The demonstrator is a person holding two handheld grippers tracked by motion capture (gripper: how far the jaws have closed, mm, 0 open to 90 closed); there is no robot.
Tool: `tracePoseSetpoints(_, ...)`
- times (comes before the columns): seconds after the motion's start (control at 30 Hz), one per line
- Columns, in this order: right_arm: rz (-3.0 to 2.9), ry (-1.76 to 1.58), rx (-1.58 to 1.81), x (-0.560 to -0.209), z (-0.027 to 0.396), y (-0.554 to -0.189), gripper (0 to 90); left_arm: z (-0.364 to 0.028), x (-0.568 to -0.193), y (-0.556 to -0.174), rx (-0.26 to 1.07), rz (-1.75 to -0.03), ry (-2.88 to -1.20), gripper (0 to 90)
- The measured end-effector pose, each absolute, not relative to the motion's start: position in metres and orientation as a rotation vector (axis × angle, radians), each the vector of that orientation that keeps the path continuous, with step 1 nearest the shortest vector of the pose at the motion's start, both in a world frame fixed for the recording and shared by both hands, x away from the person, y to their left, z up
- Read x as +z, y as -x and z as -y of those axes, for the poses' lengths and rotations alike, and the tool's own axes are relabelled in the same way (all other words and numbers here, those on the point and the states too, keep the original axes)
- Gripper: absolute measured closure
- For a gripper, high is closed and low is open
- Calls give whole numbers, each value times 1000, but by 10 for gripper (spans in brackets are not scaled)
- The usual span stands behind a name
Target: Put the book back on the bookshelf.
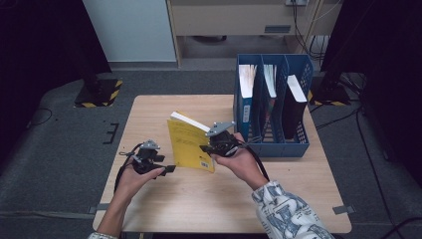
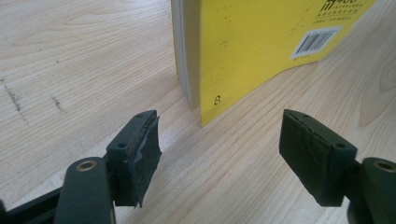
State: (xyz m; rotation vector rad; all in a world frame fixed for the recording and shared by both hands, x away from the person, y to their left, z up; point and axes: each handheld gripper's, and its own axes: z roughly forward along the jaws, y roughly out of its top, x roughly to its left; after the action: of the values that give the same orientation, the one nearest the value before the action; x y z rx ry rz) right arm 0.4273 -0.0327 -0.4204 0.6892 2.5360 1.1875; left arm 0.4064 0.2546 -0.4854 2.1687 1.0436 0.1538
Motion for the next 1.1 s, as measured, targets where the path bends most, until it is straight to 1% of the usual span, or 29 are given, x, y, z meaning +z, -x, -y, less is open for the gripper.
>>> tracePoseSetpoints(0.07,-2534,-678,1187,-420,32,-425,740,-256,-488,-405,159,-1054,-2169,260)
tracePoseSetpoints(0.23,-2519,-662,1174,-420,29,-422,744,-257,-496,-402,150,-1064,-2179,263)
tracePoseSetpoints(0.53,-2452,-698,1150,-422,31,-432,750,-264,-498,-403,152,-1088,-2165,272)
tracePoseSetpoints(0.87,-2495,-687,1214,-424,39,-431,743,-273,-506,-403,155,-1145,-2155,268)
tracePoseSetpoints(1.03,-2505,-678,1256,-427,41,-426,724,-280,-511,-402,156,-1183,-2144,265)
tracePoseSetpoints(1.1,-2504,-678,1261,-427,41,-425,700,-281,-511,-402,163,-1188,-2151,263)
